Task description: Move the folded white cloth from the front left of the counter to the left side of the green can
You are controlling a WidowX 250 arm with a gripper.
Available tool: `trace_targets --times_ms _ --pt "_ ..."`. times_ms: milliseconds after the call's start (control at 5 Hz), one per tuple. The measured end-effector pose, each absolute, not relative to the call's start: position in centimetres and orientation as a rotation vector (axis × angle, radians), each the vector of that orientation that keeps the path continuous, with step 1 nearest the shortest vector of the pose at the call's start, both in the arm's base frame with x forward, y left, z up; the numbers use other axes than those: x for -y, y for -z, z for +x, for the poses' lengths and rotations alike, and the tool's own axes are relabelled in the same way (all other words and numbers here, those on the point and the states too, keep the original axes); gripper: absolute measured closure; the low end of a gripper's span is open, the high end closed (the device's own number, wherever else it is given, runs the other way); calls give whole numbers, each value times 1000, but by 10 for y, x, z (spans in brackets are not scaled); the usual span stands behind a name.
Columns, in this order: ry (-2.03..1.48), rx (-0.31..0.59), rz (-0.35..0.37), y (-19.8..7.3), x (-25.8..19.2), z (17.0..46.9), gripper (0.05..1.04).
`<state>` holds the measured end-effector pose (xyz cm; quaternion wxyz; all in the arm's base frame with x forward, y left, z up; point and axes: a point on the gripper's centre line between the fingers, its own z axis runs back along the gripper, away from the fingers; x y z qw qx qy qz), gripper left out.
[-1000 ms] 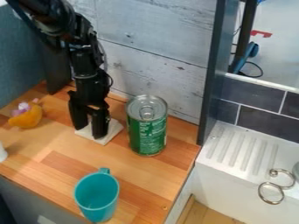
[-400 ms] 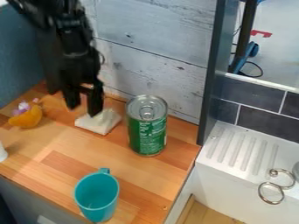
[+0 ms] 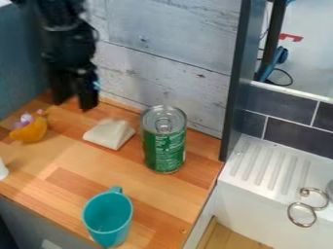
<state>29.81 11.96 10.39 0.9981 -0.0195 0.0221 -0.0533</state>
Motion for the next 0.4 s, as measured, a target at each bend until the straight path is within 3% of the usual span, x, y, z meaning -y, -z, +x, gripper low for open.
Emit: trace_targets --times_ms 200,400 --pt "89 -127 -45 -110 -119 259 83" --pt "75 -153 -3 -118 -113 227 83"
